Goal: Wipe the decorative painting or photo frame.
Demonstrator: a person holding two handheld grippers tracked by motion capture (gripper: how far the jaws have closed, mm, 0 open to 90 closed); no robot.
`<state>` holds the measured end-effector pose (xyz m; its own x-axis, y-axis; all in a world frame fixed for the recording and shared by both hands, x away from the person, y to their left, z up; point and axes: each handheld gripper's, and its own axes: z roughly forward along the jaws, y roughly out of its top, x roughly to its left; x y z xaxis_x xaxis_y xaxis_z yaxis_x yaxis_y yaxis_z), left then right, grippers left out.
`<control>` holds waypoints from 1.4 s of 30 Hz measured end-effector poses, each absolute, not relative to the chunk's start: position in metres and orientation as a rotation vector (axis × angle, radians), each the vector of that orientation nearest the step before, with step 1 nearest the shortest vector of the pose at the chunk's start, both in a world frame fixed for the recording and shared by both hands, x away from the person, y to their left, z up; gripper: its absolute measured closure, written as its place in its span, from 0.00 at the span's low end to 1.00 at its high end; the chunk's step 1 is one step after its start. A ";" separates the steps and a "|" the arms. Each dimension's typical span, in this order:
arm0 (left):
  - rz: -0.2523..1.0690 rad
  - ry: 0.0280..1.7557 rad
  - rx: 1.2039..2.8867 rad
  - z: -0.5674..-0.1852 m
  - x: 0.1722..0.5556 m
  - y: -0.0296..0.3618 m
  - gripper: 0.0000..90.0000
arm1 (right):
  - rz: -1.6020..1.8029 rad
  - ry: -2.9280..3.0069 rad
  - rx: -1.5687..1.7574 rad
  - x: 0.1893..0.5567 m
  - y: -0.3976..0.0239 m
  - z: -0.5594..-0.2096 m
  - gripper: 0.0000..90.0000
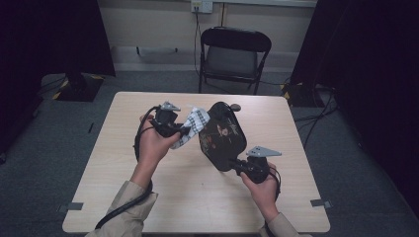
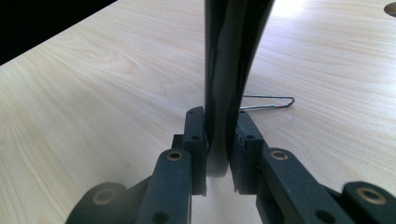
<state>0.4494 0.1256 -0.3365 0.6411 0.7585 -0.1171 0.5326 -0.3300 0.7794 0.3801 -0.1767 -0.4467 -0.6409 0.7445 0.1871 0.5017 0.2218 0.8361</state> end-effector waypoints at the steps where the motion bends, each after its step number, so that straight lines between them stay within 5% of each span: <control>1: 0.340 1.005 2.009 -0.332 0.450 0.124 0.83 | 1.382 2.243 1.175 0.380 -0.177 -0.447 0.88; 18: 0.359 0.955 2.052 -0.331 0.460 0.099 0.83 | 1.376 2.246 1.171 0.380 -0.176 -0.447 0.88; 42: 0.294 1.001 2.098 -0.387 0.453 0.097 0.83 | 1.372 2.251 1.169 0.380 -0.176 -0.446 0.88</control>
